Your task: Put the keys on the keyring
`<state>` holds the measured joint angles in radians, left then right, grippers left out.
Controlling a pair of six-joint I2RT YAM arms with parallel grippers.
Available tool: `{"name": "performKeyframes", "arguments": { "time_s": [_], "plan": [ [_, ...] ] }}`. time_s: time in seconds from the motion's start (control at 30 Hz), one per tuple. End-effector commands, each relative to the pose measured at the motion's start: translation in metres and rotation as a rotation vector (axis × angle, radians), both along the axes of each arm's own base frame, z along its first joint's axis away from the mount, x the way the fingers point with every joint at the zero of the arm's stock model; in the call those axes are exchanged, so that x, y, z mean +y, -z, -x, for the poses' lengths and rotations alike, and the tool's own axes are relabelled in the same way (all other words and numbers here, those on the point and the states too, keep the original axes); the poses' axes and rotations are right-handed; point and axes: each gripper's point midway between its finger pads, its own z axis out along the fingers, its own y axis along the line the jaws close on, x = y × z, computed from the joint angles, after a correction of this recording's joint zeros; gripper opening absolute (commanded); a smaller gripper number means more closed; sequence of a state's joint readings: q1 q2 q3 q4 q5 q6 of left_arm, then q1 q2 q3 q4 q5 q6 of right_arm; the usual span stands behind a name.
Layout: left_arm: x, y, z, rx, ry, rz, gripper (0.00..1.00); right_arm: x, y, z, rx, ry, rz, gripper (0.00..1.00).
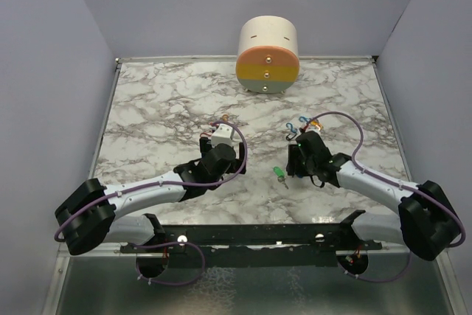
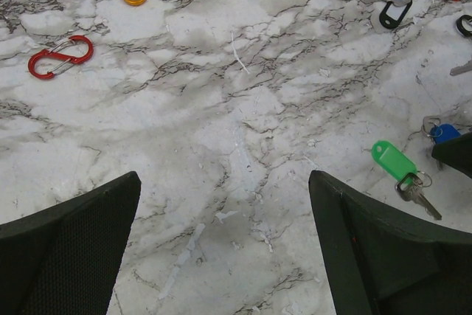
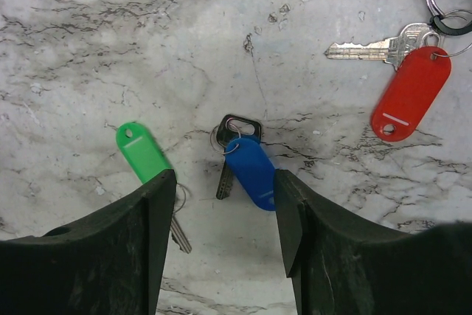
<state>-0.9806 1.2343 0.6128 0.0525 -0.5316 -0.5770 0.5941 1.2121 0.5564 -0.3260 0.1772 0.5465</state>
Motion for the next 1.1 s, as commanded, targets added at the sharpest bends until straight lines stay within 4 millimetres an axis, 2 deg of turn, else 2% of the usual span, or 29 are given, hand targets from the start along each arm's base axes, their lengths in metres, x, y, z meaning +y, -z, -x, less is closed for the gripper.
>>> {"name": "performKeyframes", "arguments": {
  "time_s": [0.0, 0.37, 0.67, 0.77, 1.07],
  "plan": [
    [-0.004, -0.007, -0.001, -0.012, 0.021, 0.036, 0.99, -0.004, -0.002, -0.009, -0.007, 0.045, 0.038, 0.57],
    [-0.003, -0.006, -0.002, -0.011, 0.027, 0.044, 0.99, 0.0, 0.008, -0.011, 0.026, 0.031, 0.049, 0.55],
    [0.001, -0.006, -0.004, -0.013, 0.019, 0.045, 0.99, 0.004, 0.02, -0.012, 0.052, 0.017, 0.055, 0.44],
    [0.003, -0.005, -0.004, -0.013, 0.017, 0.046, 0.99, 0.005, 0.018, -0.014, 0.041, 0.02, 0.052, 0.37],
    [0.007, -0.001, -0.004, -0.007, 0.011, 0.046, 0.99, 0.007, 0.016, -0.022, 0.018, 0.019, 0.054, 0.27]
  ]
}}
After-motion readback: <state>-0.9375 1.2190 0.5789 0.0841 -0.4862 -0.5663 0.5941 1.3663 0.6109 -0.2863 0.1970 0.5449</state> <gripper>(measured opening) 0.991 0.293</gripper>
